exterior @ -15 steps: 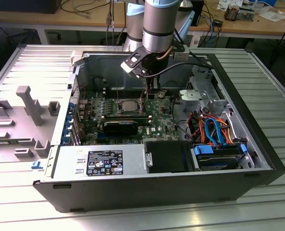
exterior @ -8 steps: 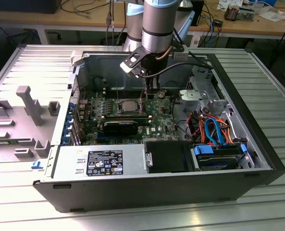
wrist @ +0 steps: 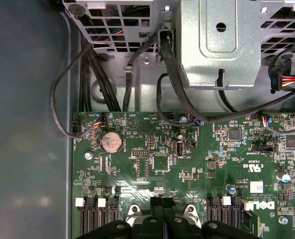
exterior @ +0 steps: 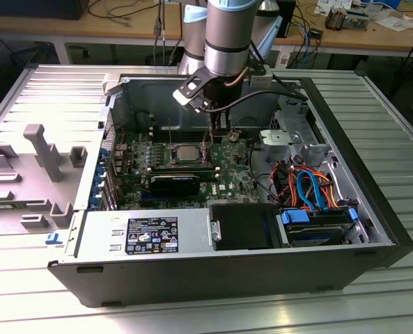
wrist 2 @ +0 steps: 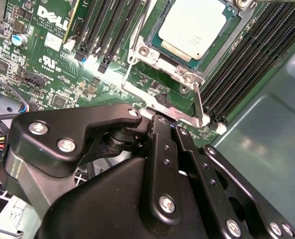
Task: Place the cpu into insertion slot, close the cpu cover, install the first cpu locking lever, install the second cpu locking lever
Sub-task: 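Close the cpu cover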
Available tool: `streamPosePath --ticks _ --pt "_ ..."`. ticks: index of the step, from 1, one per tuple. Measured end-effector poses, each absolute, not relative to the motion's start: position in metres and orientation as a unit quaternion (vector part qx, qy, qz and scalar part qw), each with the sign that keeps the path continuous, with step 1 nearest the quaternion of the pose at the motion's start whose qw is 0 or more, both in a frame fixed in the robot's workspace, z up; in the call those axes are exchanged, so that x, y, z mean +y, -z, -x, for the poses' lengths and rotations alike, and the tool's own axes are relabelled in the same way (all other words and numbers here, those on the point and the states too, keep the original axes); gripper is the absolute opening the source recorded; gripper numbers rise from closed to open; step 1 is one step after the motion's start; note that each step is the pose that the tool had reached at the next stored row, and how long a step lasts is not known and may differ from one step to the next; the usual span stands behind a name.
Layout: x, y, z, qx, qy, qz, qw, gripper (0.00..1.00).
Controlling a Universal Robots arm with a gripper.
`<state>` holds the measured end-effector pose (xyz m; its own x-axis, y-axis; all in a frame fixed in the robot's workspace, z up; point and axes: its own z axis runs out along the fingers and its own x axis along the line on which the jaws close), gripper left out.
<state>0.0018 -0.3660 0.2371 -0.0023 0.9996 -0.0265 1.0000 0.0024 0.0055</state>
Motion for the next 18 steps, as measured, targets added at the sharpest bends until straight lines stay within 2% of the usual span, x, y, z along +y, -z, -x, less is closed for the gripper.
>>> streamPosePath --ticks 18 --pt "-0.3659 -0.237 0.0066 0.708 0.007 -0.706 0.011 0.11"
